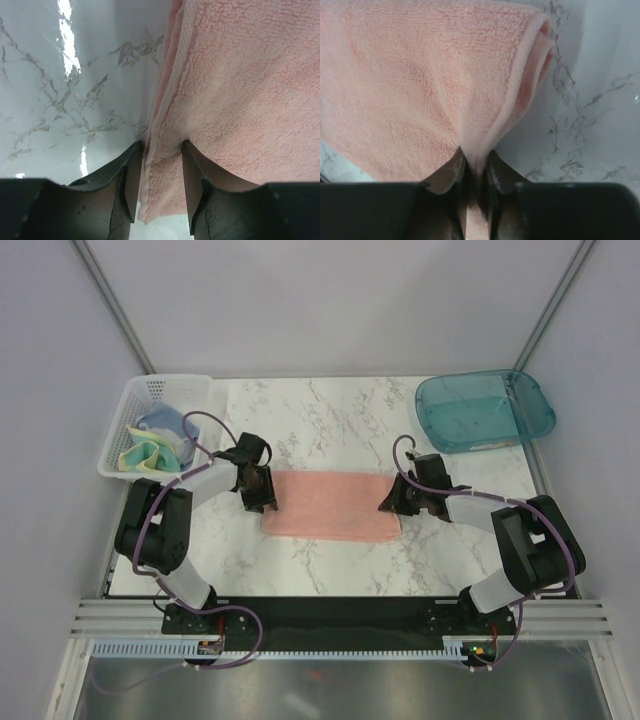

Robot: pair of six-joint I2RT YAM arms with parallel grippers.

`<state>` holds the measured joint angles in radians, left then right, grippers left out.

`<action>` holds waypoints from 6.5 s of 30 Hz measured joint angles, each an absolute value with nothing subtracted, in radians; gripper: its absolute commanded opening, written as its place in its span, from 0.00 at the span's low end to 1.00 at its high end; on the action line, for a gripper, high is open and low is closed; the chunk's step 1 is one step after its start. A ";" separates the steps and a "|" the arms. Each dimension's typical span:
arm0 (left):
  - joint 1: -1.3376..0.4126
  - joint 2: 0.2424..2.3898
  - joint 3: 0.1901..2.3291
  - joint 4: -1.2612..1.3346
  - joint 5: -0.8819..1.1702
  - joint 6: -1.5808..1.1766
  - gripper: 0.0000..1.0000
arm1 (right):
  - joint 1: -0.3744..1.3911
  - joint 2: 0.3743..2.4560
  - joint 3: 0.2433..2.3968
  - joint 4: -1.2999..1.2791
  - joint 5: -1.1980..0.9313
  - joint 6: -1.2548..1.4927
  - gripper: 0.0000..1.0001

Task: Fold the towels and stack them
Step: Neatly place the folded towel into the bin, then grab crumpled towel

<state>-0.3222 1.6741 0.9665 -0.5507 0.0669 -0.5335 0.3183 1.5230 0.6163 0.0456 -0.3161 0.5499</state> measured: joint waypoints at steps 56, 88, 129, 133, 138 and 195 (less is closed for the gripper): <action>-0.368 1.357 1.016 -0.670 -0.048 -0.334 1.00 | -0.027 2.128 2.156 -0.757 0.253 0.039 0.00; -0.402 1.368 1.014 -0.670 -0.043 -0.320 1.00 | -0.239 2.385 2.275 -0.548 0.402 -0.130 0.00; -0.421 1.333 1.014 -0.670 0.007 -0.317 1.00 | -0.245 2.186 2.080 -0.404 0.384 -0.066 0.38; -0.422 1.303 1.014 -0.670 0.001 -0.314 1.00 | -0.237 2.087 1.976 -0.387 0.237 0.048 0.18; -0.423 1.294 1.014 -0.669 -0.008 -0.313 1.00 | -0.228 2.132 1.907 -0.381 0.073 0.173 0.13; -0.308 1.349 1.587 -0.638 -0.167 -0.315 0.97 | -0.031 1.647 1.680 -0.493 -0.087 0.347 0.98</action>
